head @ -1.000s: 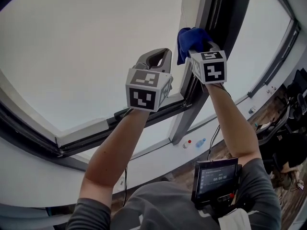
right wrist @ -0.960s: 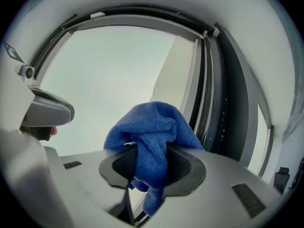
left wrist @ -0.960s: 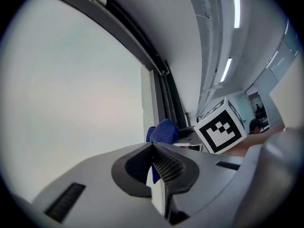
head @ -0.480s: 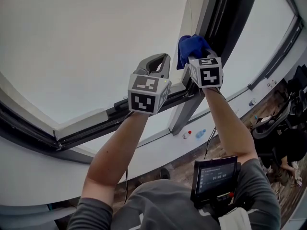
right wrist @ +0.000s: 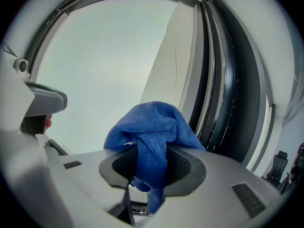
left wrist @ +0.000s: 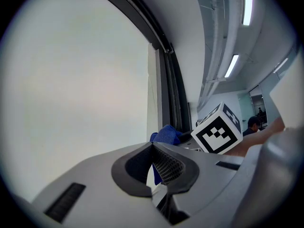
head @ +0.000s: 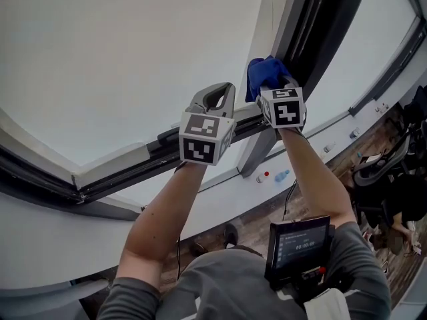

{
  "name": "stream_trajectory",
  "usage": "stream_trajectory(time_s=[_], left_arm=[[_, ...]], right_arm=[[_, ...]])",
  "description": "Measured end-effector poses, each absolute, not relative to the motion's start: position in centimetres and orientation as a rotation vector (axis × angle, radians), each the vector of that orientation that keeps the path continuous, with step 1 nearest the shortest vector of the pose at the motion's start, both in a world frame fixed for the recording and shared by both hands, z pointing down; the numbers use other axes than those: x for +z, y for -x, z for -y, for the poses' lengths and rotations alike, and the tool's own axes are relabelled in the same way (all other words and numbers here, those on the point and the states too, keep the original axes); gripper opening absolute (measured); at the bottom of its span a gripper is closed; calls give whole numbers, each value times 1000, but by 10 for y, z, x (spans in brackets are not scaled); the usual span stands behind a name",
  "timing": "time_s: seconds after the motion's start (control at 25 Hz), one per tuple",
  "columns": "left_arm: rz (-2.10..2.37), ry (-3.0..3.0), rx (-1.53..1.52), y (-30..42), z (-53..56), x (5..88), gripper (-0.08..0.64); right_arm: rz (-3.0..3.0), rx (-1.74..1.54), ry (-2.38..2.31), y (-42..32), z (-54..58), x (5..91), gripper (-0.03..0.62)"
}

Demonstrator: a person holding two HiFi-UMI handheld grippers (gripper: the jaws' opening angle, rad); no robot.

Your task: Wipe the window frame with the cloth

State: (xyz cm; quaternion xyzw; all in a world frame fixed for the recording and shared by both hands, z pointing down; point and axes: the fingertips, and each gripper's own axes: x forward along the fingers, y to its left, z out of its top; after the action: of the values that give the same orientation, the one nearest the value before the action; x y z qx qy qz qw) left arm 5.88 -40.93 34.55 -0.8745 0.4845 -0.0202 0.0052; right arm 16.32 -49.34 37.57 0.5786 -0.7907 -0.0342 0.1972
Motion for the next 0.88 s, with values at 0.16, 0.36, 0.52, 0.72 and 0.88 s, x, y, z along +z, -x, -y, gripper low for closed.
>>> stream_trajectory(time_s=[0.16,0.36,0.52,0.72,0.88], left_arm=[[-1550,2759,-86,-55,411,368,11],[-1581,2784,-123,-53,412,397,9],[-1602,2801,-131,-51,409,411,10],[-1610,2808,-150,-48,401,423,10],[-1631,2796,-142,-39,392,419,10]], right_arm=[[2205,-54,-1599,-163,495,405,147],[2181,-10,-1572,-163,495,443,149],[2165,14,-1562,-162,496,464,149],[2164,68,-1560,-164,495,481,149],[2201,83,-1585,-163,486,467,148]])
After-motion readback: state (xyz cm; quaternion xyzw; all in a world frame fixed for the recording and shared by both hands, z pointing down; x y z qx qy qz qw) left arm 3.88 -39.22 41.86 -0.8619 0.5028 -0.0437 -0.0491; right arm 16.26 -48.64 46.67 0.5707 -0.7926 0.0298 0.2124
